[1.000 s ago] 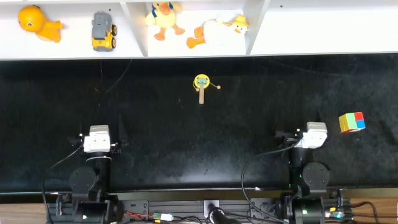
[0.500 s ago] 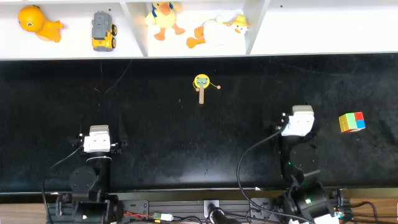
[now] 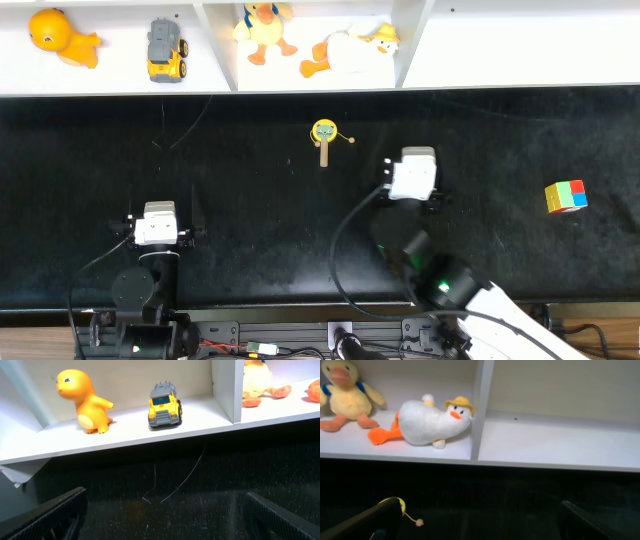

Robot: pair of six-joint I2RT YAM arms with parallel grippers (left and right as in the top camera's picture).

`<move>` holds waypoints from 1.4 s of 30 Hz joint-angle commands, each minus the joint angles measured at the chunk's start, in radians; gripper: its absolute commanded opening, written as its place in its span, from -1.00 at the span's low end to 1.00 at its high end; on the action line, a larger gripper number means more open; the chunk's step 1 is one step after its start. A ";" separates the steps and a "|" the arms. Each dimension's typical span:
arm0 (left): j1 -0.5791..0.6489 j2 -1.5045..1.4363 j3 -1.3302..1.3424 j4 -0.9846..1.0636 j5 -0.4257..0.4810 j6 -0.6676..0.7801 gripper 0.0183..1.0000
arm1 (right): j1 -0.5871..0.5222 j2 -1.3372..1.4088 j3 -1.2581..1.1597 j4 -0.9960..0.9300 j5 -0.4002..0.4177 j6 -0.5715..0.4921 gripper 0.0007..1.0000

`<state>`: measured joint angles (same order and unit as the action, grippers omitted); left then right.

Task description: Store Toys

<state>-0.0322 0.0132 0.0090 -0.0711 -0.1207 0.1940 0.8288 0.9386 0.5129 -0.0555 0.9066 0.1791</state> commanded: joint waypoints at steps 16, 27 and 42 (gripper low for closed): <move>-0.002 -0.010 -0.001 -0.002 -0.008 0.019 1.00 | 0.026 0.352 0.141 0.000 -0.318 0.512 0.99; -0.002 -0.010 -0.001 -0.002 -0.008 0.019 1.00 | -0.061 0.508 0.225 -0.158 -0.563 0.615 1.00; -0.002 -0.010 -0.001 -0.002 -0.008 0.019 1.00 | -0.071 0.698 0.513 -0.447 -0.629 0.558 1.00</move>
<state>-0.0322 0.0132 0.0090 -0.0711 -0.1207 0.1940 0.7593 1.5997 0.9962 -0.4984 0.2901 0.7513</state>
